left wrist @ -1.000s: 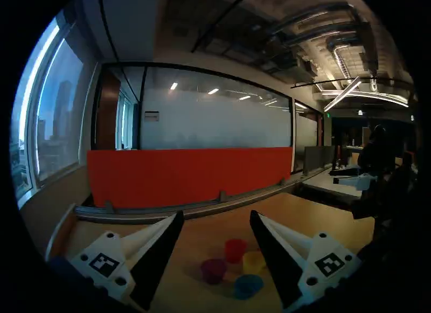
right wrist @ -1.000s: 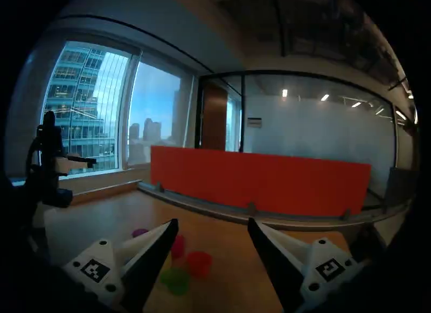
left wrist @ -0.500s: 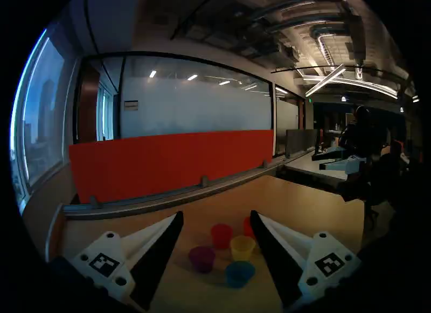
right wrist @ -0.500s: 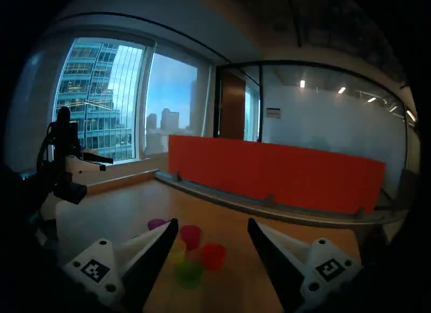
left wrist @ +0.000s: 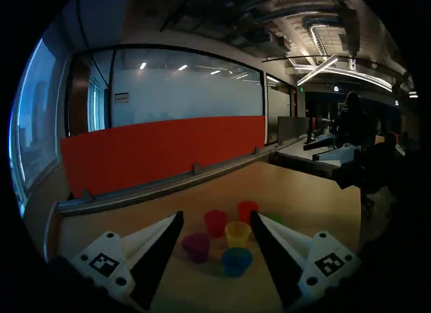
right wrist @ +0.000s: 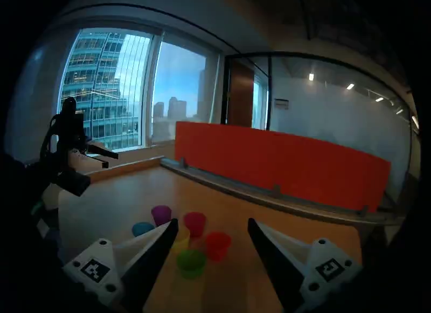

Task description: Pour water

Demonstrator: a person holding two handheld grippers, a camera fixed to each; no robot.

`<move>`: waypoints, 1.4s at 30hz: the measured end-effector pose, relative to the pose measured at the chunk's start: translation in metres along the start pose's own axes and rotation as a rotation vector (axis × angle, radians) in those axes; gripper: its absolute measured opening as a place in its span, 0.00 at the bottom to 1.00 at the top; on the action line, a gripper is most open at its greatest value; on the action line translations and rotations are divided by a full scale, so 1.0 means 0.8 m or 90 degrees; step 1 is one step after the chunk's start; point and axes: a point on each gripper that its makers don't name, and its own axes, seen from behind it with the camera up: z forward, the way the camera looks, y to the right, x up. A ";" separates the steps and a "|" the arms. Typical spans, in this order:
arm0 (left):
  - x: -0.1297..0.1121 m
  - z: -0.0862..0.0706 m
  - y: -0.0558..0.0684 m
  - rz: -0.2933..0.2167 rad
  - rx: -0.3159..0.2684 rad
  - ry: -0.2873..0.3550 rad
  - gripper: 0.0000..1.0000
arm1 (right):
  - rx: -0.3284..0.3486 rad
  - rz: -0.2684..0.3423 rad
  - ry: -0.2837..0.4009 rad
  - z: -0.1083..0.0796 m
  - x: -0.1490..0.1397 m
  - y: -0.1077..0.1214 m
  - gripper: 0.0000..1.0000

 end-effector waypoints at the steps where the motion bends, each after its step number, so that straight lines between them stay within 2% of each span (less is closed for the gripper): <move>1: -0.003 0.001 0.000 0.001 -0.001 -0.001 0.91 | 0.001 -0.002 -0.004 0.001 -0.004 -0.001 1.00; 11: -0.051 0.016 0.007 0.015 -0.012 -0.044 0.91 | 0.014 -0.007 -0.034 0.016 -0.040 -0.010 1.00; 24: -0.112 0.039 0.027 0.020 -0.043 -0.103 0.92 | 0.022 -0.002 -0.070 0.032 -0.085 -0.013 1.00; 42: -0.177 0.053 0.046 0.026 -0.067 -0.167 0.92 | 0.025 -0.010 -0.104 0.049 -0.137 -0.017 1.00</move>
